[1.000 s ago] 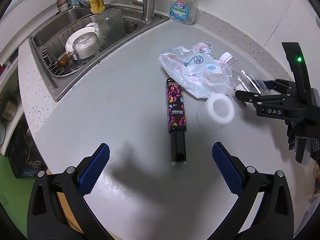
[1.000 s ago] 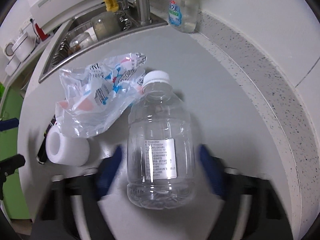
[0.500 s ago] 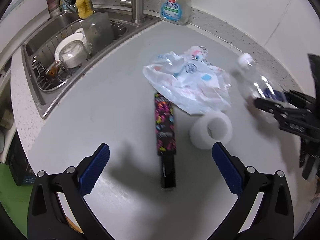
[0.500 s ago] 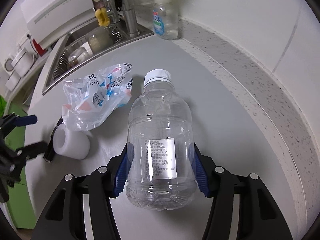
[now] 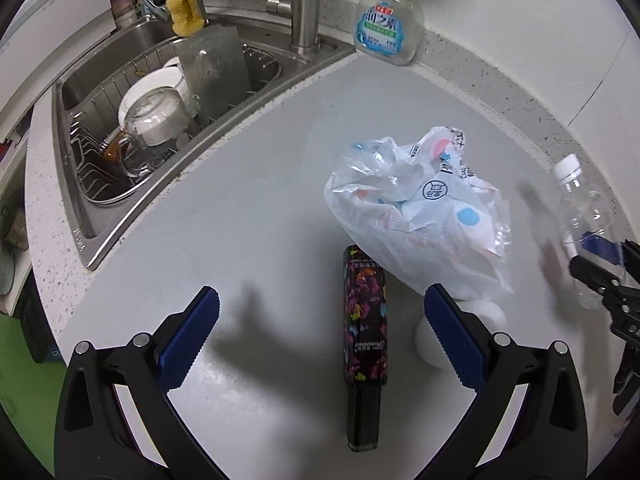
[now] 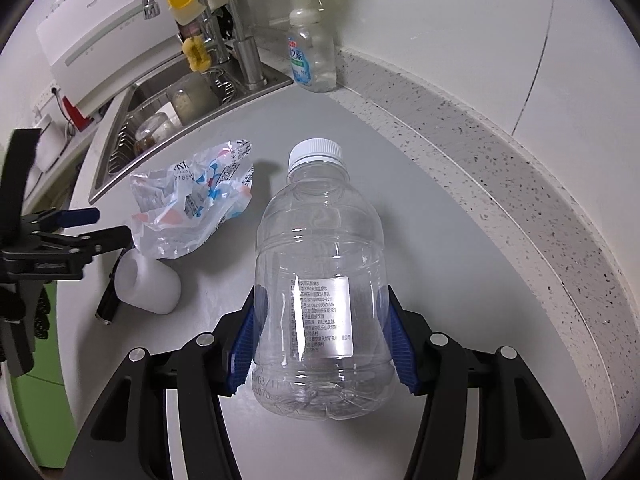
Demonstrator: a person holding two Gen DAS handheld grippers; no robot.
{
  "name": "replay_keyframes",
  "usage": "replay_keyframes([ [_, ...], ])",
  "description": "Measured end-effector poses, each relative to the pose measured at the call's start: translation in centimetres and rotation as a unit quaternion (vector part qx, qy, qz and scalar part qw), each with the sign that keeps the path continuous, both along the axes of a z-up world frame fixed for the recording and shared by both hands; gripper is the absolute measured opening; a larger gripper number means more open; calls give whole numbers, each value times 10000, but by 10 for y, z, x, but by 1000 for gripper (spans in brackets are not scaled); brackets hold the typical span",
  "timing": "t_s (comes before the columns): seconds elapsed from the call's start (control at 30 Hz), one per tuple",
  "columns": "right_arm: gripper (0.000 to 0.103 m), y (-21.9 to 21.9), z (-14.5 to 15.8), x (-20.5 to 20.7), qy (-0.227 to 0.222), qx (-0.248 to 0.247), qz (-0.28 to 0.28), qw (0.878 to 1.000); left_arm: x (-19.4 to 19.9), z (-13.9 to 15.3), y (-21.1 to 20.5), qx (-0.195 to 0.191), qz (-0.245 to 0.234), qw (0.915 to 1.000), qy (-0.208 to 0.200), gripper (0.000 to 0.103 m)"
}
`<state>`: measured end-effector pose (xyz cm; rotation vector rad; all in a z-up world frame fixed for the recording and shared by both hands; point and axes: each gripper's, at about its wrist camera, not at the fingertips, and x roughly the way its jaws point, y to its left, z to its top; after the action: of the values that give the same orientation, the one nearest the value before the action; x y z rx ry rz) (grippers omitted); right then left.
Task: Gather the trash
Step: 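Grasp the clear water bottle with the right tool while the left tool grasps the patterned umbrella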
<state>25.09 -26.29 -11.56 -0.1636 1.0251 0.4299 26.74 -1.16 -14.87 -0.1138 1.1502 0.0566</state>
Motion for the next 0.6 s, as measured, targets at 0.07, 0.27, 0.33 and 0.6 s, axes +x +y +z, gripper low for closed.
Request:
replay_keyframes([
  [0.07, 56, -1, 1, 0, -12, 23, -13, 10000, 3, -4, 1, -53, 5, 10000, 60, 97],
  [0.27, 56, -4, 1, 2, -22, 71, -32, 10000, 8, -13, -5, -87, -139, 9995, 270, 57],
  [0.33, 56, -4, 1, 2, -13, 68, -25, 10000, 8, -16, -9, -68, -198, 9992, 336, 51],
  [0.6, 56, -3, 4, 1, -31, 91, -4, 10000, 4, -15, -26, -7, -450, 9985, 298, 22],
])
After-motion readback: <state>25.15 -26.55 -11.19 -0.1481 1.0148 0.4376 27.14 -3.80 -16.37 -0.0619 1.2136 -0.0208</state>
